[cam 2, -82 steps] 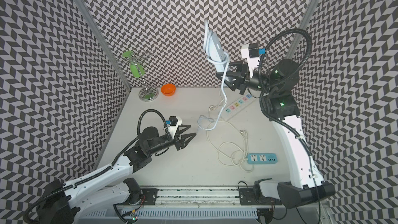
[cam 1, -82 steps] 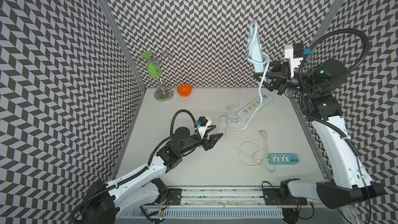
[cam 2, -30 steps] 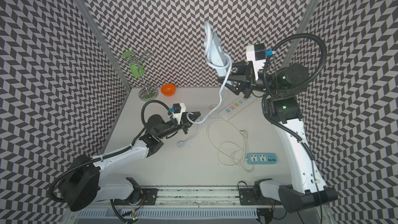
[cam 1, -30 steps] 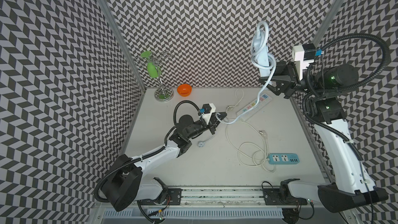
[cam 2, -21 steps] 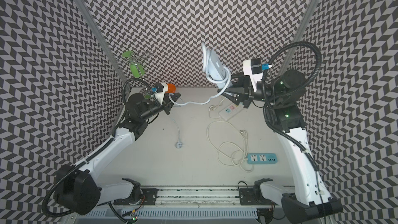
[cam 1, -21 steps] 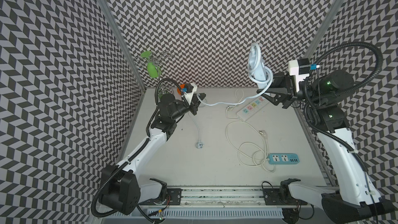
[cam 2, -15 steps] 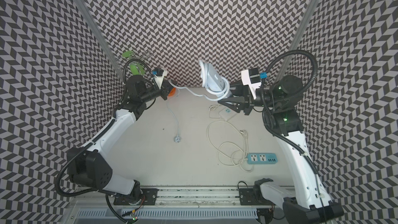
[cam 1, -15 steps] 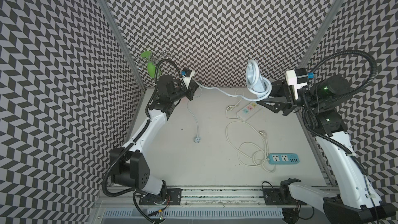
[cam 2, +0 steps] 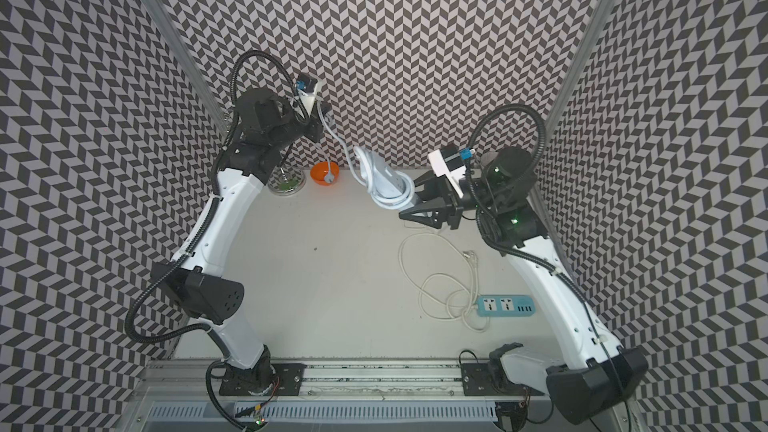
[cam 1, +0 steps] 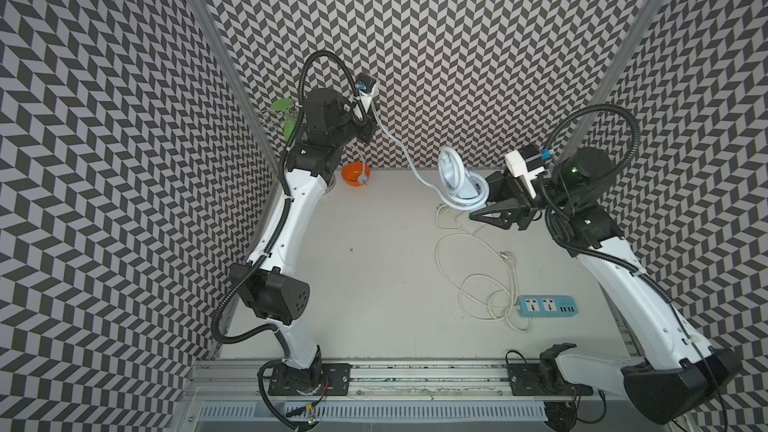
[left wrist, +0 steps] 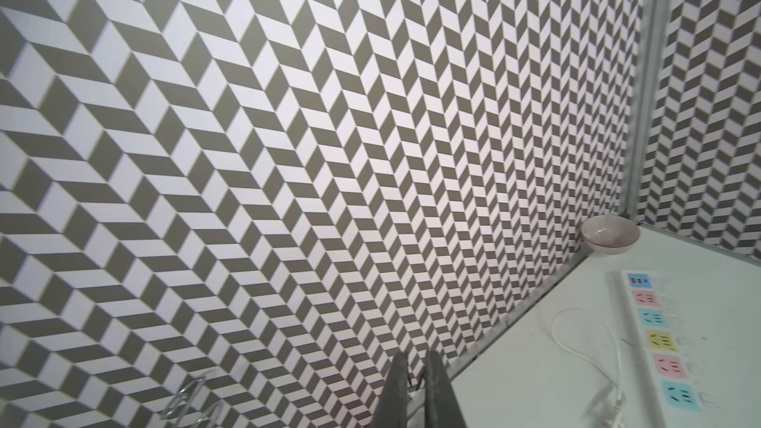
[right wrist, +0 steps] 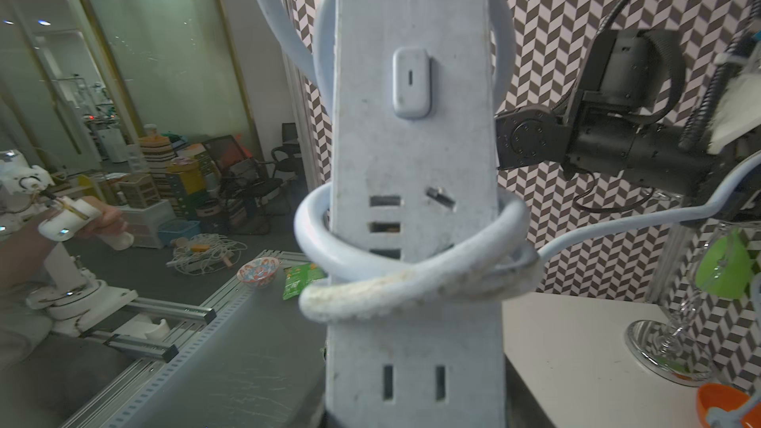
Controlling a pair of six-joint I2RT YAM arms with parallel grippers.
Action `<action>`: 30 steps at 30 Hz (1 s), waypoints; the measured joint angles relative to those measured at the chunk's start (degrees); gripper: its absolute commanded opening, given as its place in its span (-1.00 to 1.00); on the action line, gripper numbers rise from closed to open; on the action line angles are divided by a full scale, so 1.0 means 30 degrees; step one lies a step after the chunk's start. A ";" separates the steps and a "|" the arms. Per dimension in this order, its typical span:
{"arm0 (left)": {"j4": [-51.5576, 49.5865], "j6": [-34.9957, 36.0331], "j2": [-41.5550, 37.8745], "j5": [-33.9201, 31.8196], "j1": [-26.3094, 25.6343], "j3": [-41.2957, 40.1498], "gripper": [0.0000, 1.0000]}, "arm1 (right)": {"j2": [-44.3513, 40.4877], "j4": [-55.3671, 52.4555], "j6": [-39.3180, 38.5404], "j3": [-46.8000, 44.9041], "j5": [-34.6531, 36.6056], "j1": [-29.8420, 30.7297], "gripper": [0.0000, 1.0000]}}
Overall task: Wrap the cord around the power strip
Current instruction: Wrap the power cord around the power strip.
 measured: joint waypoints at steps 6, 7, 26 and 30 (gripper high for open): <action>-0.0481 0.2164 0.0284 -0.3891 -0.0430 0.0233 -0.94 | 0.3424 -0.4444 -0.3388 0.3300 0.0270 0.2244 -1.00; -0.0495 0.2397 0.0299 -0.4291 -0.0430 0.0240 -0.93 | 0.4291 -0.6288 -0.4626 0.4765 0.0670 0.2761 -1.00; -0.0415 0.4772 -0.1734 -0.6521 0.0743 -0.0168 -0.93 | 1.1176 -1.7384 -1.0783 1.0673 0.8480 0.6368 -1.00; 0.0452 0.5442 -0.3366 -0.7176 0.0328 -0.2557 -0.92 | 1.3187 -1.8156 -0.9559 1.2662 0.8896 0.6018 -1.00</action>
